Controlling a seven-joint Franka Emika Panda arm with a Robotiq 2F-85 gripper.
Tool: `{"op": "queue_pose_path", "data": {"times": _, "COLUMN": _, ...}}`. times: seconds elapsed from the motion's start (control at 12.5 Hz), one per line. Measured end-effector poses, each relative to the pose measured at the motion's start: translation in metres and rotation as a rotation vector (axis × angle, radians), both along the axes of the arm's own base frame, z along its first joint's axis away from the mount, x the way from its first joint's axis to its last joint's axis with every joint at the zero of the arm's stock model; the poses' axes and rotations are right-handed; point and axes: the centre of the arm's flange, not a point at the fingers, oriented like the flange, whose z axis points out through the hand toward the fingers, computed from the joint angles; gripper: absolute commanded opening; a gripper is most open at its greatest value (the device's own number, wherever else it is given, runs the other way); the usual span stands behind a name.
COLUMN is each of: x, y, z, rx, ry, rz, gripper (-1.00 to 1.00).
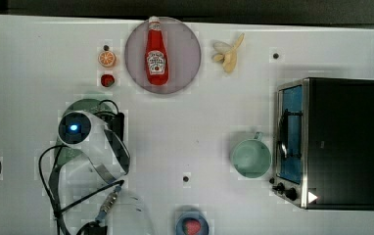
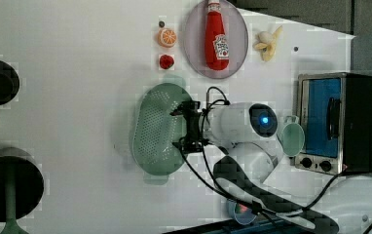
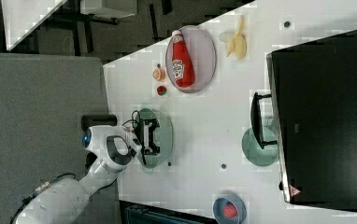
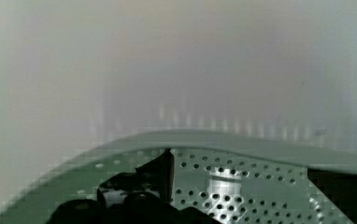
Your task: Drag strainer left to right.
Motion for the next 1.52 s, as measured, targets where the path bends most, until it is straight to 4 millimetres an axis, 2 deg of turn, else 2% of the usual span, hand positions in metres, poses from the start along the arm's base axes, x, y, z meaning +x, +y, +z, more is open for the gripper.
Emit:
{"op": "queue_pose_path", "data": {"times": 0.32, "x": 0.011, "y": -0.029, "z": 0.007, "rx": 0.002, "ry": -0.037, "rz": 0.055, "gripper": 1.00}}
{"op": "queue_pose_path", "data": {"times": 0.72, "x": 0.015, "y": -0.085, "z": 0.001, "rx": -0.015, "ry": -0.009, "rz": 0.031, "gripper": 1.00}}
{"op": "queue_pose_path", "data": {"times": 1.04, "x": 0.021, "y": -0.110, "z": 0.006, "rx": -0.024, "ry": 0.009, "rz": 0.065, "gripper": 1.00}}
{"op": "queue_pose_path", "data": {"times": 1.28, "x": 0.033, "y": -0.147, "z": 0.011, "rx": -0.029, "ry": -0.018, "rz": 0.024, "gripper": 1.00}}
{"op": "queue_pose_path", "data": {"times": 1.52, "x": 0.034, "y": -0.191, "z": 0.012, "rx": -0.061, "ry": -0.022, "rz": 0.037, "gripper": 1.00}}
